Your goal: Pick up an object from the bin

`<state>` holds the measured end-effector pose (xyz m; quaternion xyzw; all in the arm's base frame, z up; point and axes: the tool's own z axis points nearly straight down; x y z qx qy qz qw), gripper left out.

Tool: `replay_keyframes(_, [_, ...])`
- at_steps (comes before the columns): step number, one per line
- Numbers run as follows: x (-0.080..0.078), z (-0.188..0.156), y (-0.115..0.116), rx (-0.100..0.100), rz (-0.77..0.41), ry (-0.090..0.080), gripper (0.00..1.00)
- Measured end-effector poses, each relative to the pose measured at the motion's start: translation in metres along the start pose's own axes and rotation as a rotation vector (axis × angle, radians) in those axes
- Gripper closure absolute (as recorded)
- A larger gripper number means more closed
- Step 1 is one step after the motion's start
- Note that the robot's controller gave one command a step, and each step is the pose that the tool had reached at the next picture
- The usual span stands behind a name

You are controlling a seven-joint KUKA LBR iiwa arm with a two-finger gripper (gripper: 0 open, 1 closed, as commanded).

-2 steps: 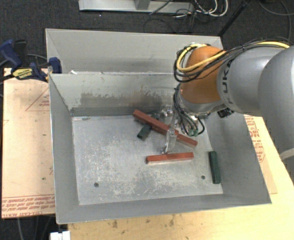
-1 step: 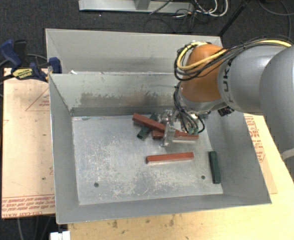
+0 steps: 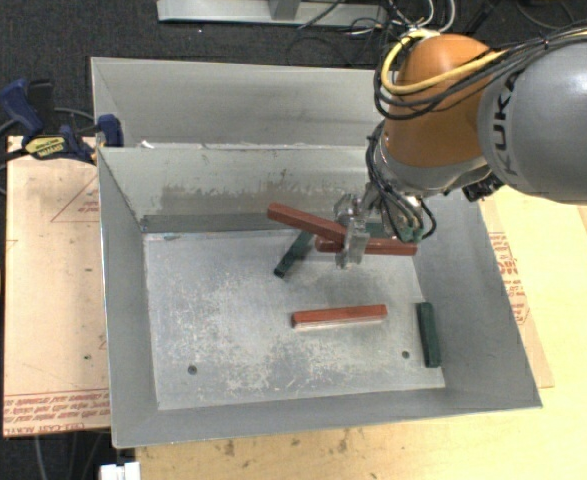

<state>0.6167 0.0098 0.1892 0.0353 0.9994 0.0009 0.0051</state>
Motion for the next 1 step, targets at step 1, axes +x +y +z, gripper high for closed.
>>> replay_keyframes(1, [0.0103,-0.0759,-0.0047,0.001,-0.412,0.001,1.0])
